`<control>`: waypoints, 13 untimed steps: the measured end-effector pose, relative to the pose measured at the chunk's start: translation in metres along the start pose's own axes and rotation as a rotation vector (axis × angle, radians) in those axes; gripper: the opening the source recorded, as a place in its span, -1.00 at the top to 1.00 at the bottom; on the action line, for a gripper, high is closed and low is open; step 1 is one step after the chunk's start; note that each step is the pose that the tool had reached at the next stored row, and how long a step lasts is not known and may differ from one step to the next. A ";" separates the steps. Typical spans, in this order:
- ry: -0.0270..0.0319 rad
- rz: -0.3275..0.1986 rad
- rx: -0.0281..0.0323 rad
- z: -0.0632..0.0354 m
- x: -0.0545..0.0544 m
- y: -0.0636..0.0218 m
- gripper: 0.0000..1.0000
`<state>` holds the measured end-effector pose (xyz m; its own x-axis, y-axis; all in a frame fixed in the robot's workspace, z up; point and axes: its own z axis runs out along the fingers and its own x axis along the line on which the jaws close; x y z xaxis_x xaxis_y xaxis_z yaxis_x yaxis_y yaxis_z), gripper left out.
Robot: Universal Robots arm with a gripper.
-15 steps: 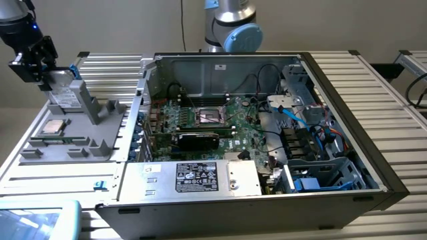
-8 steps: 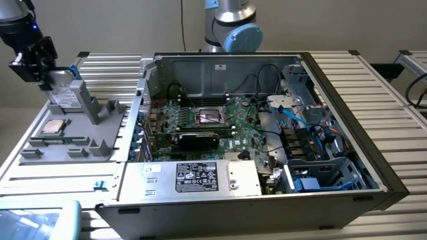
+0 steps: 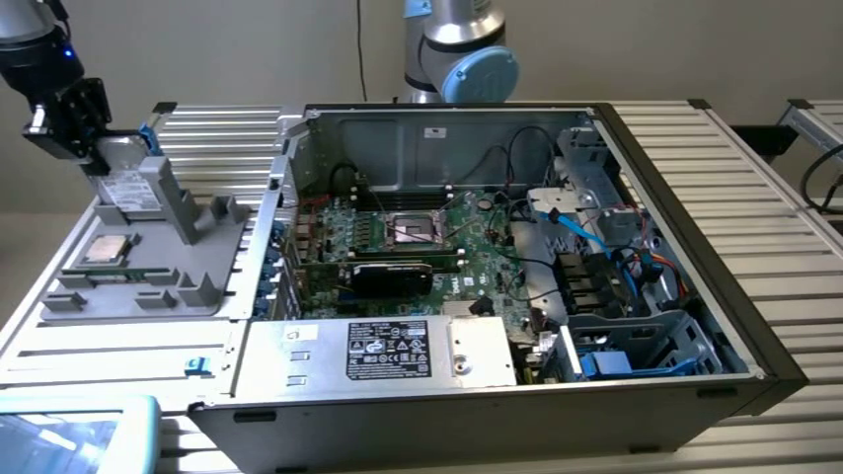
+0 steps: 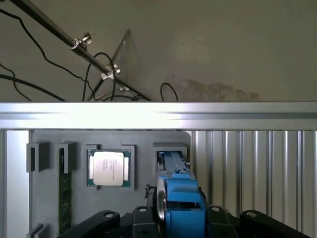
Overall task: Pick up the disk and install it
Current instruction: 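Pick up the disk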
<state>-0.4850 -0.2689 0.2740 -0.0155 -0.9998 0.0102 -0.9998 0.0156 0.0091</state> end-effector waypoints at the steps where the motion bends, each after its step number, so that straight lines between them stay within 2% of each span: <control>1: 0.0001 0.000 0.0006 0.0000 0.000 0.0001 0.25; 9: 0.0000 0.000 0.0089 -0.0001 0.002 0.0009 0.25; 13: -0.0001 0.000 0.0126 -0.0033 0.002 0.0011 0.25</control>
<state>-0.4861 -0.2706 0.2773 -0.0158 -0.9998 0.0101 -0.9999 0.0157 -0.0036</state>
